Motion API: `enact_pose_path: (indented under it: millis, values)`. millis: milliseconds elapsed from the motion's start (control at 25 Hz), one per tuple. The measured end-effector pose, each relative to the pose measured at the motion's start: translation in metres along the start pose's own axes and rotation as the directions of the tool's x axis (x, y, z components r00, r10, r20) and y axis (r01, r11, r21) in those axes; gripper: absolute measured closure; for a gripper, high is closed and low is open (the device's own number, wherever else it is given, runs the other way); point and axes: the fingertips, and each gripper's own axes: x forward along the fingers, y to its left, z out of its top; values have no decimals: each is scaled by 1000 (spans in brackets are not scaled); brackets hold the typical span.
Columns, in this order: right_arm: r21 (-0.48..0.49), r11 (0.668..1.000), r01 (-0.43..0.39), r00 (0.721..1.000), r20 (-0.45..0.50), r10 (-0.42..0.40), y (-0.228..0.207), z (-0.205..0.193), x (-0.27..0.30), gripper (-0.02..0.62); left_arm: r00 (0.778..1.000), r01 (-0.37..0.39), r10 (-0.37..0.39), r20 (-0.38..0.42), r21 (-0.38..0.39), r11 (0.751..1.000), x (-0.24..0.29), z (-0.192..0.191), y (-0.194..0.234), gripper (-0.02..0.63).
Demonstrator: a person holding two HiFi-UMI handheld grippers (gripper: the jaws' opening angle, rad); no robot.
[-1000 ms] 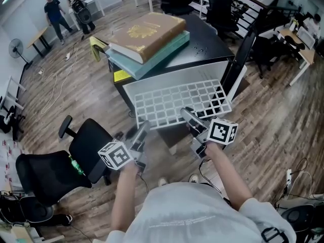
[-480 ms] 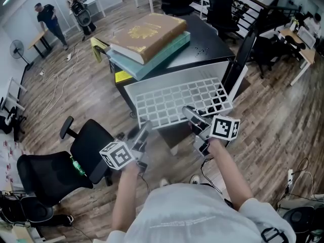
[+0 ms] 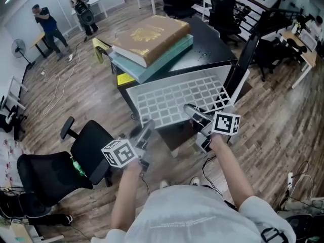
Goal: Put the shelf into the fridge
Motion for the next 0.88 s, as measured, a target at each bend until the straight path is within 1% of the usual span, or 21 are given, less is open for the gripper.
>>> enact_pose_path:
  millis: [80,200,320,440,560,680,760,840,880]
  values:
    - [7,1000,0,1000,7,0,-4,2,5,471,1000,-26,26,-10,-5,1000,5,4,6,445]
    - [10,1000,2,1000,16,-2,-6,5,9,471,999,-34,33,-13,-12,999,10,8,10,445]
    - [-16,1000,0,1000,23,0,-8,5,12,454,999,-31,31,13,-14,999,10,10,11,445]
    - [-50,999,7,1000,29,-6,-10,5,8,429,998,-50,50,39,10,999,8,8,10,445]
    - [-68,998,-1,999,45,4,-10,5,-5,415,996,-78,76,43,62,995,2,6,9,434]
    - [-100,995,-9,999,50,14,-11,4,-24,413,994,-97,91,52,139,986,-8,4,6,431]
    - [-146,989,1,999,44,5,-11,3,-35,413,994,-111,105,42,212,971,-16,-3,4,431]
    - [-212,977,38,999,36,-31,-13,1,-44,414,992,-127,127,17,289,949,-19,-13,2,431]
    - [-249,967,59,998,34,-52,-15,1,-48,419,990,-137,140,12,313,940,-19,-17,2,431]
